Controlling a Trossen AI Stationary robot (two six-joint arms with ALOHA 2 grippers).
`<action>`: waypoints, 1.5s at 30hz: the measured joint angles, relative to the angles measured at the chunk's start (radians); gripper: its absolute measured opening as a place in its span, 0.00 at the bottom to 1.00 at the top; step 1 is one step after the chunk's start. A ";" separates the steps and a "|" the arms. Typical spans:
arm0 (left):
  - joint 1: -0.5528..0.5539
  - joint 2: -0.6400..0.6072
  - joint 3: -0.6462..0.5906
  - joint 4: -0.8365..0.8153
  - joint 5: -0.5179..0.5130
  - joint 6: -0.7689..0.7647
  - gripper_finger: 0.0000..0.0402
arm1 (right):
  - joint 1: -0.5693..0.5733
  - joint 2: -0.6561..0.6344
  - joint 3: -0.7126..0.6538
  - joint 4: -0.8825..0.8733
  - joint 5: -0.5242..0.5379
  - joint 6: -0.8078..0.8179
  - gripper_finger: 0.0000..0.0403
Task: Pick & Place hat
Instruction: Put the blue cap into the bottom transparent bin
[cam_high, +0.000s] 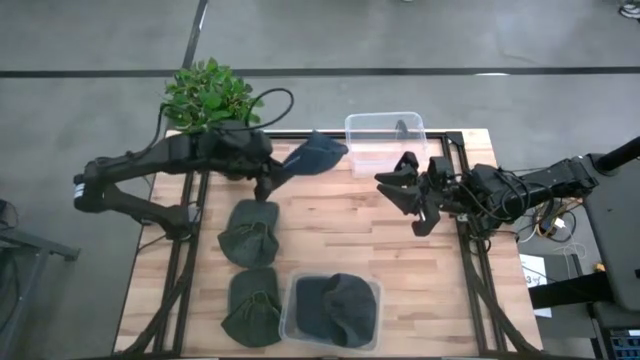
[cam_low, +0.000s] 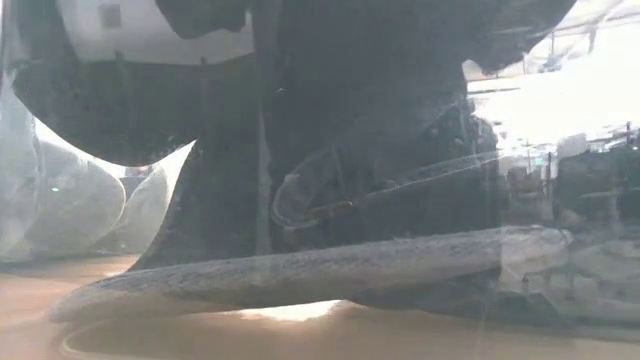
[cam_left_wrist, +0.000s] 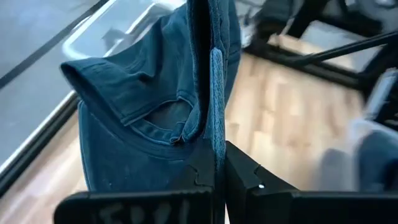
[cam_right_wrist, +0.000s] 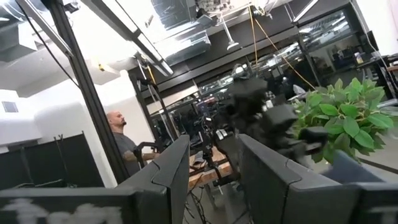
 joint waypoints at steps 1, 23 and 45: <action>-0.015 -0.005 0.010 -0.003 0.000 -0.020 0.02 | 0.000 -0.001 0.000 0.000 0.004 0.000 0.32; -0.673 0.087 0.073 0.083 -0.252 -0.219 0.02 | 0.001 -0.001 0.000 -0.060 0.080 0.002 0.32; -0.848 0.463 0.288 0.030 -0.515 -0.214 0.02 | 0.001 -0.001 0.000 -0.190 0.152 0.057 0.32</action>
